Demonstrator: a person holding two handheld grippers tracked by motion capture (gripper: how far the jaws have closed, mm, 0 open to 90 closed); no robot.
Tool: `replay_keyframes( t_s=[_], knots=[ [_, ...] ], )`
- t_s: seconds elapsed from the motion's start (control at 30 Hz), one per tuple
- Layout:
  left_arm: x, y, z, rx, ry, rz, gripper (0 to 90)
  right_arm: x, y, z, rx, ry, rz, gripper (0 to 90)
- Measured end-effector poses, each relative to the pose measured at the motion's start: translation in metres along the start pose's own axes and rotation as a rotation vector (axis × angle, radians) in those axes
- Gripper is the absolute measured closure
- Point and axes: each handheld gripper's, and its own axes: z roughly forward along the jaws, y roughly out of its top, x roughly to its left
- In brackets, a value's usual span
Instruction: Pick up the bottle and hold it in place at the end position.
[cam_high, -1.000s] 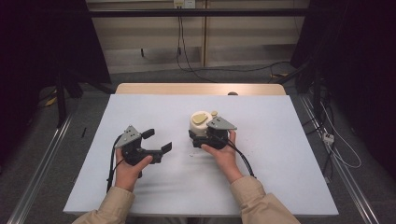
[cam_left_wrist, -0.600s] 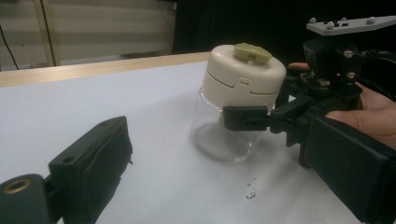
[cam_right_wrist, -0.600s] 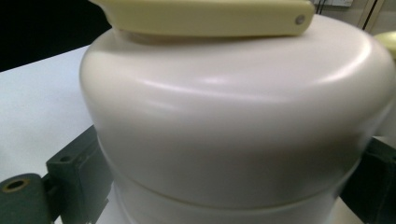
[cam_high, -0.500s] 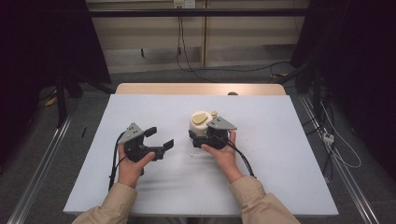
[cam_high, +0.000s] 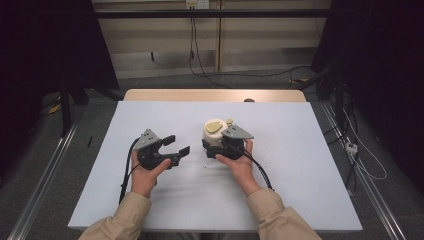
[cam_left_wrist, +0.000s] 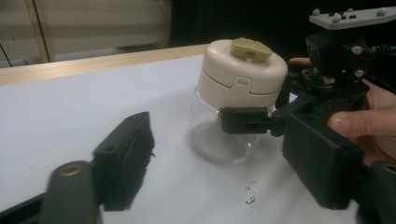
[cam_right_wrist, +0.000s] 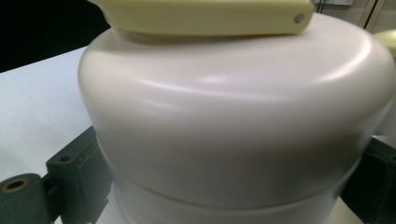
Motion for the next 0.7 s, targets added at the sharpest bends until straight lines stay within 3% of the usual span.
replay_keyframes(
  t_s=[0.4, 0.7],
  knots=[
    [-0.001, 0.008, 0.01, 0.045, -0.047, -0.007, 53.0, 0.0, 0.0, 0.0, 0.0, 0.002, 0.001, 5.5],
    [-0.003, 0.015, 0.018, 0.066, -0.061, -0.007, 62.0, 0.0, 0.0, 0.0, 0.002, 0.002, 0.002, 5.4]
  ],
)
